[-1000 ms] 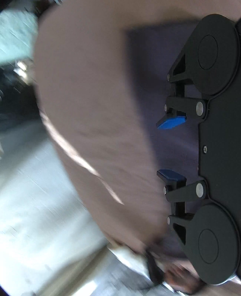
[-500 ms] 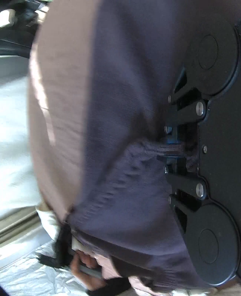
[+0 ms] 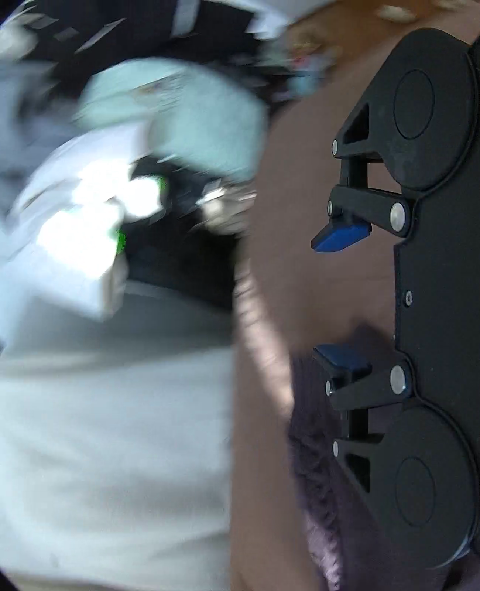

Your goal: Fold clothes

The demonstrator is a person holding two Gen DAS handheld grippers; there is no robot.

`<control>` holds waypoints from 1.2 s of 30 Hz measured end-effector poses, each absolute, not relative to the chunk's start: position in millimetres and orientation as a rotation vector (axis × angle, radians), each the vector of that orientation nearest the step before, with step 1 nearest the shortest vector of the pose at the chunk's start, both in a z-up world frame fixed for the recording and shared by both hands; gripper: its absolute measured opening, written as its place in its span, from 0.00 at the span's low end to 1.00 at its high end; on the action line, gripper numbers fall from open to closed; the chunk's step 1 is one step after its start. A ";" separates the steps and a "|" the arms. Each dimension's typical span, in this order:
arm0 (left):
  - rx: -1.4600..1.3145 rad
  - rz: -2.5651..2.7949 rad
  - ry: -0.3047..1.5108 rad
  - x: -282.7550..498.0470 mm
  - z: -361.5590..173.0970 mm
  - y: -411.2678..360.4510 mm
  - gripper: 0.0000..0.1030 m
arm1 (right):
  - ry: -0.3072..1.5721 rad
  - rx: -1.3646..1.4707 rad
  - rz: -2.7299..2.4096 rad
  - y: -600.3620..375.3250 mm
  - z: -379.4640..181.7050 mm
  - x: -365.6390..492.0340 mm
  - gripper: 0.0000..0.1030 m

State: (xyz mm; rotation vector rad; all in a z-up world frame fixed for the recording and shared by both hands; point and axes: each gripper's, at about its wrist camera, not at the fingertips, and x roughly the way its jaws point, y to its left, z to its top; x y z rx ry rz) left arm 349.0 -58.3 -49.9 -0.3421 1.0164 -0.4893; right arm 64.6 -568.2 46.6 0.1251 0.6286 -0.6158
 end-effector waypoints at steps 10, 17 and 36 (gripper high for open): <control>-0.122 -0.562 0.940 347.9 -48.1 -24.2 0.69 | 0.790 0.382 -0.709 -674.3 4.4 -39.7 0.67; -0.284 -0.655 1.080 358.0 -69.5 -25.2 0.70 | 0.769 0.602 -0.542 -688.3 -23.8 -40.6 0.87; -0.110 -0.289 0.746 317.1 -32.4 6.0 0.00 | 0.501 -0.080 -0.775 -603.9 62.9 -29.8 0.21</control>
